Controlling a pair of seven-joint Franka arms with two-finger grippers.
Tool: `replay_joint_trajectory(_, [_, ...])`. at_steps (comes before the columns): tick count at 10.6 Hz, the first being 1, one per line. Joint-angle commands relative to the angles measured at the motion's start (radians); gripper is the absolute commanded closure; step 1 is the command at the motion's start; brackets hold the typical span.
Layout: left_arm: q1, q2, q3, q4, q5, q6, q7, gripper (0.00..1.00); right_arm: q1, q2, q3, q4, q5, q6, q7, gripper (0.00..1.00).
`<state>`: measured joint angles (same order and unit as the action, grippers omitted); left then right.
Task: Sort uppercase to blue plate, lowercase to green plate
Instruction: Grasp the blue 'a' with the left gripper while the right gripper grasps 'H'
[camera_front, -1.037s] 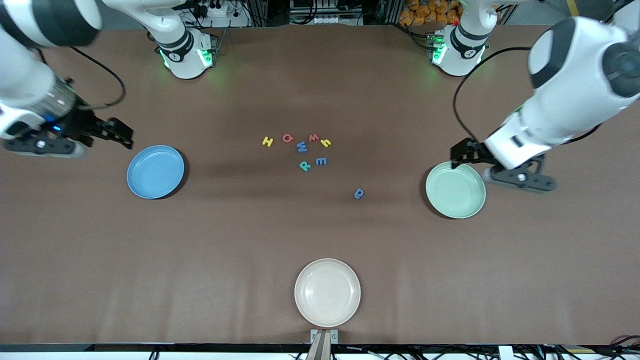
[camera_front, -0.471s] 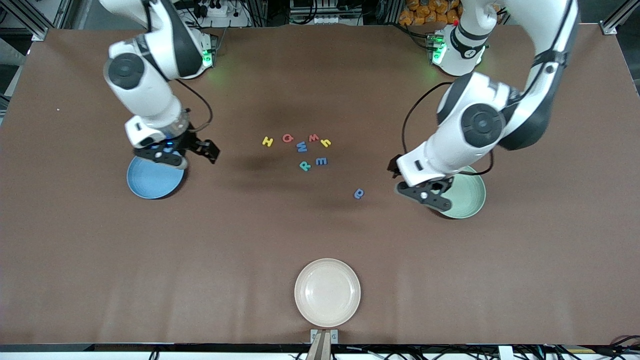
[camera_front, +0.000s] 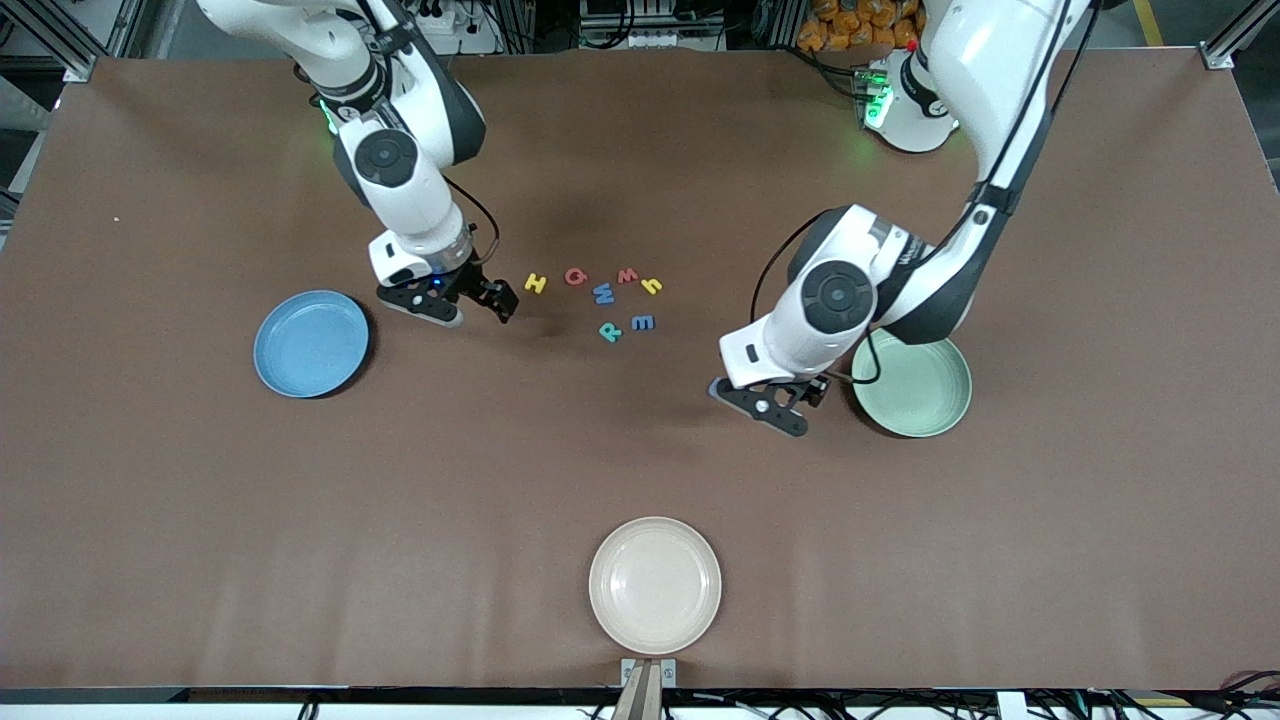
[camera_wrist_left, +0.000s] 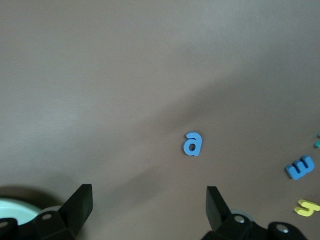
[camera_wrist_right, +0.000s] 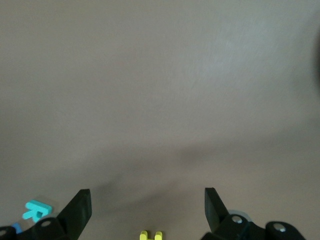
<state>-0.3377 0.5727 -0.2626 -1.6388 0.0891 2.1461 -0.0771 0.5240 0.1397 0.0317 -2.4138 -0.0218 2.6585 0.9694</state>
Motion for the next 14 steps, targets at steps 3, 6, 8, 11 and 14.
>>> replay_joint_trajectory(3, [-0.044, 0.067, 0.003, 0.008, 0.063, 0.055, -0.018, 0.0, -0.012, 0.043, 0.075, -0.034, 0.0, 0.037, 0.167, 0.0])
replay_joint_trajectory(6, [-0.055, 0.099, 0.002, -0.009, 0.119, 0.08, -0.055, 0.0, -0.012, 0.049, 0.137, -0.059, -0.001, 0.043, 0.253, 0.06])
replay_joint_trajectory(8, [-0.07, 0.105, 0.002, -0.035, 0.123, 0.124, -0.081, 0.0, -0.015, 0.055, 0.146, -0.076, -0.001, 0.066, 0.253, 0.19])
replay_joint_trajectory(11, [-0.084, 0.136, 0.003, -0.039, 0.124, 0.179, -0.081, 0.0, -0.022, 0.133, 0.148, -0.079, -0.003, 0.162, 0.253, 0.24])
replay_joint_trajectory(14, [-0.086, 0.159, 0.003, -0.038, 0.221, 0.196, -0.102, 0.06, -0.021, 0.167, 0.151, -0.079, -0.003, 0.176, 0.256, 0.28])
